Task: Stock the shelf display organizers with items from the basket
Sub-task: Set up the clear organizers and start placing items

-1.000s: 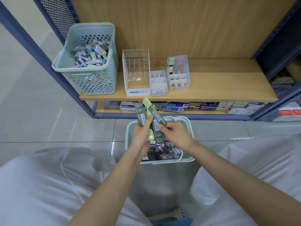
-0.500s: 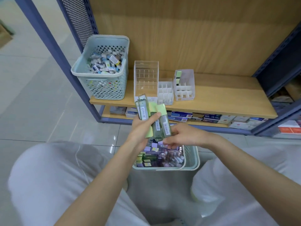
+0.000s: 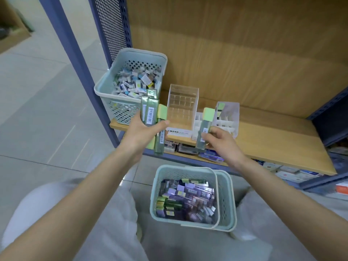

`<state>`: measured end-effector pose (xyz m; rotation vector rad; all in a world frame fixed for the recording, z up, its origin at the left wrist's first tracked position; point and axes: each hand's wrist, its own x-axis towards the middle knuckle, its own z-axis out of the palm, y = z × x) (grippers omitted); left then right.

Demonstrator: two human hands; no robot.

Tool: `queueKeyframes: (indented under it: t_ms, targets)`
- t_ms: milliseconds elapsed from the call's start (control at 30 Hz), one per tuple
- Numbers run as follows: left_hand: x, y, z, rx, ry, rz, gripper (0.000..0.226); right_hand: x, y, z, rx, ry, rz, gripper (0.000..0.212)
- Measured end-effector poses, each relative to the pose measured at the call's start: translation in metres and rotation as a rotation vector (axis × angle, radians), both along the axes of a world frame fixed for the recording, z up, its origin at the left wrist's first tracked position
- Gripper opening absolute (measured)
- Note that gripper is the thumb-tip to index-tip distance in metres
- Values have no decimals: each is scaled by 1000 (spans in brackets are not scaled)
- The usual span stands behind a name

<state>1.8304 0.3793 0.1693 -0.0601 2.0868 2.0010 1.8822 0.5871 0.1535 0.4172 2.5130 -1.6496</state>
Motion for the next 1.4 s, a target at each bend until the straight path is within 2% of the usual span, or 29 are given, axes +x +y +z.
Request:
queueKeyframes:
  t_ms: [33, 100, 167, 300, 400, 533, 633, 767, 900, 1100, 1200, 1300, 1400]
  targets:
    - [-11, -5, 2, -11, 13, 20, 35, -15, 1, -4, -37, 14, -30, 5]
    - [-30, -14, 4, -15, 39, 49, 39, -46, -2, -12, -34, 38, -71, 32]
    - [-46, -18, 2, -11, 48, 70, 40, -78, -3, -26, 43, 56, -68, 43]
    - [-64, -17, -8, -3, 14, 104, 37, -130, -7, -54, 119, 71, -84, 26]
    - [-73, -13, -18, -1, -32, 110, 41, -146, -6, -62, 291, 98, -46, 22]
    - [-78, 1, -26, -19, -55, 70, 36, -138, 18, -66, 274, 128, -27, 22]
    - [-79, 17, -26, -3, -63, 26, 31, -124, 51, -66, 393, 210, -136, 8]
    - [-80, 42, -25, 11, -86, -13, 44, -119, 97, -59, 538, 304, -283, 11]
    - [-80, 66, -27, 9, -92, -56, 44, -131, 128, -70, 630, 218, -281, 10]
    - [-83, 90, -35, -13, -106, -80, 42, -152, 136, -91, 570, 76, -216, 26]
    - [-83, 94, -38, -20, -115, -86, 40, -161, 138, -92, 522, 58, -221, 29]
    - [-85, 97, -41, -39, -117, -95, 40, -169, 146, -92, 565, 52, -185, 28]
    - [-87, 101, -44, -53, -121, -98, 41, -168, 152, -94, 562, 71, -173, 36]
